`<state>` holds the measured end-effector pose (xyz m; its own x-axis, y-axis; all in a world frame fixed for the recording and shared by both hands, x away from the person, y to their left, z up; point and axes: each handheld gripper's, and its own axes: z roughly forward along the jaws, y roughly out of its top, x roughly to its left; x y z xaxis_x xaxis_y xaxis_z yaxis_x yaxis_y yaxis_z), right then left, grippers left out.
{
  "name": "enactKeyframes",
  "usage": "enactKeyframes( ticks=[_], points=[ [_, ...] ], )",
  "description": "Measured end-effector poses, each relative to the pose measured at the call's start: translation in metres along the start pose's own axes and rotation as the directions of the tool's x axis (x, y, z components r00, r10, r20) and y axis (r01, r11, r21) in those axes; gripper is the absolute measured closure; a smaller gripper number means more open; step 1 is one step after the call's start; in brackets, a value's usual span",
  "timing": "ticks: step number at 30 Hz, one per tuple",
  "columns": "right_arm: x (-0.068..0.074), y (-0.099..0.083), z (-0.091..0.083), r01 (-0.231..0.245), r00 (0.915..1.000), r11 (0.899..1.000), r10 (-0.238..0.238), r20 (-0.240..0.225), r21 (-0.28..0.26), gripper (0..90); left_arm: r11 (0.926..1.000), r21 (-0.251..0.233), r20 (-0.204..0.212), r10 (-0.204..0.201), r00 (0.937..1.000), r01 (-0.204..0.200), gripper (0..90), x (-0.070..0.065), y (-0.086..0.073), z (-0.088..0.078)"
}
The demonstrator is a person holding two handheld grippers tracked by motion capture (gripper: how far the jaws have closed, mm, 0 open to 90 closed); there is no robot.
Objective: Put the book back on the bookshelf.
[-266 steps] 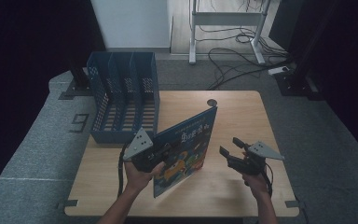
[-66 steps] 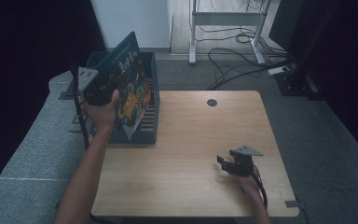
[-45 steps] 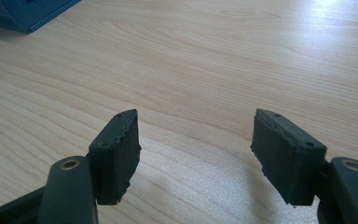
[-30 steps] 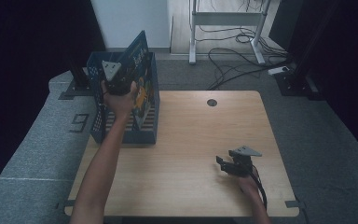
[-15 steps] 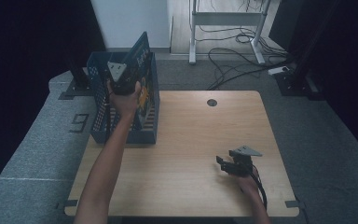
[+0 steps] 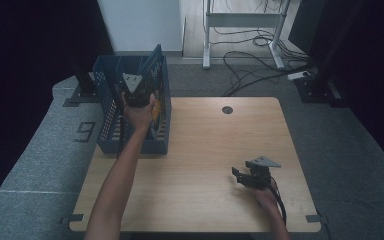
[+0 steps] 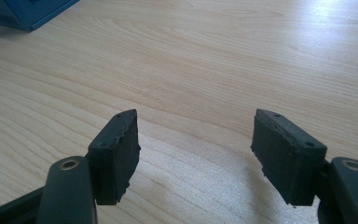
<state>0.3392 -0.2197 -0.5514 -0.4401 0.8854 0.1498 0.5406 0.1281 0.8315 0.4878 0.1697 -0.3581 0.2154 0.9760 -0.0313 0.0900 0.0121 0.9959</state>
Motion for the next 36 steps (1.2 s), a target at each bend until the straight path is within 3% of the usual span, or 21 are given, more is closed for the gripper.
enactKeyframes(
  ticks=[8, 13, 16, 36],
  points=[
    [0.001, 0.0, 0.0, 0.008, 1.0, 1.0, -0.008, -0.003, 0.006, 30.9, 0.9998, 0.018, 0.008, -0.011, 0.9999, 0.011, 81.7, -0.002, -0.019, -0.005],
    [0.004, 0.0, 0.001, 0.017, 0.9998, 1.0, -0.016, -0.011, 0.011, 30.9, 0.9995, 0.026, 0.02, 0.017, 0.9997, -0.017, 80.7, -0.006, -0.025, -0.014],
    [0.006, 0.0, 0.002, 0.024, 0.9996, 1.0, -0.024, -0.012, 0.014, 30.9, 0.9993, 0.035, 0.034, 0.007, 0.9994, -0.008, 79.0, -0.007, -0.03, -0.016],
    [0.008, 0.0, 0.003, 0.036, 0.9993, 0.999, -0.036, -0.013, 0.019, 30.7, 0.9979, 0.064, 0.076, 0.003, 0.9971, -0.008, 68.3, -0.009, -0.039, -0.02]
  ],
)
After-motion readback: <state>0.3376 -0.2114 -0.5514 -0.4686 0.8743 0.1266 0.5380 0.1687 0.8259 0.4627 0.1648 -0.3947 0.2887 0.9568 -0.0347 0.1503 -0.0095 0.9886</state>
